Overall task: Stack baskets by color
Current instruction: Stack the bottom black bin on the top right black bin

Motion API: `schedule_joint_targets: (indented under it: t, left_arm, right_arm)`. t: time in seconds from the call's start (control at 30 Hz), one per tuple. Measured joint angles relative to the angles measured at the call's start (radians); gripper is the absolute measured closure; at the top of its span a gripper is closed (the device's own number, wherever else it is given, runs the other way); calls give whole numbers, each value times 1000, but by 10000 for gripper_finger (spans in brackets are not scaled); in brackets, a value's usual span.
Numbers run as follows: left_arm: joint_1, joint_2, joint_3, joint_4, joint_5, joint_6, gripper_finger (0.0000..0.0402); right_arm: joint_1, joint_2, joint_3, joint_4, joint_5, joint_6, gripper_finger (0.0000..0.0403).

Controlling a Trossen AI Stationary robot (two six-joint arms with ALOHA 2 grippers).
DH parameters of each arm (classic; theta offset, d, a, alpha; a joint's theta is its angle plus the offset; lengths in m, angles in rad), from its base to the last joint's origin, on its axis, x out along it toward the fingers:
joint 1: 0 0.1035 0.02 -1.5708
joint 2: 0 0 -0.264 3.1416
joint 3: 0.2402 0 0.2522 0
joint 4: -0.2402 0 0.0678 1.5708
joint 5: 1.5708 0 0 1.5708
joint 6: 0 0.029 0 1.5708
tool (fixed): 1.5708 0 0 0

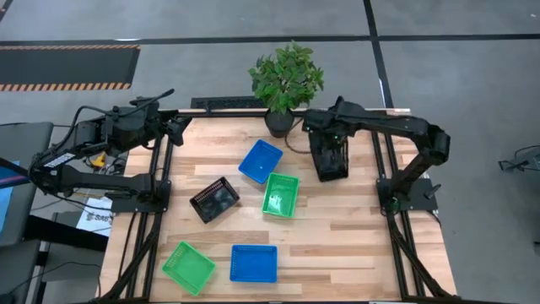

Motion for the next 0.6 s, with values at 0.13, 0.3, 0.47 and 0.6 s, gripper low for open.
schedule_joint_targets:
  t: [0.13,0.3,0.47,0.6]
  left_arm:
    - [0,0,0,-6,0,0,120]
    - [0,0,0,-11,0,-15,120]
    - [0,0,0,-11,2,-43,120]
    - [0,0,0,-11,6,-47,120]
  right_arm:
    - [56,13,0,16,-100,57,399]
    - [102,21,-1,26,-104,69,399]
    - [103,17,-1,20,-153,180,398]
    - [104,-16,-1,18,-220,272,400]
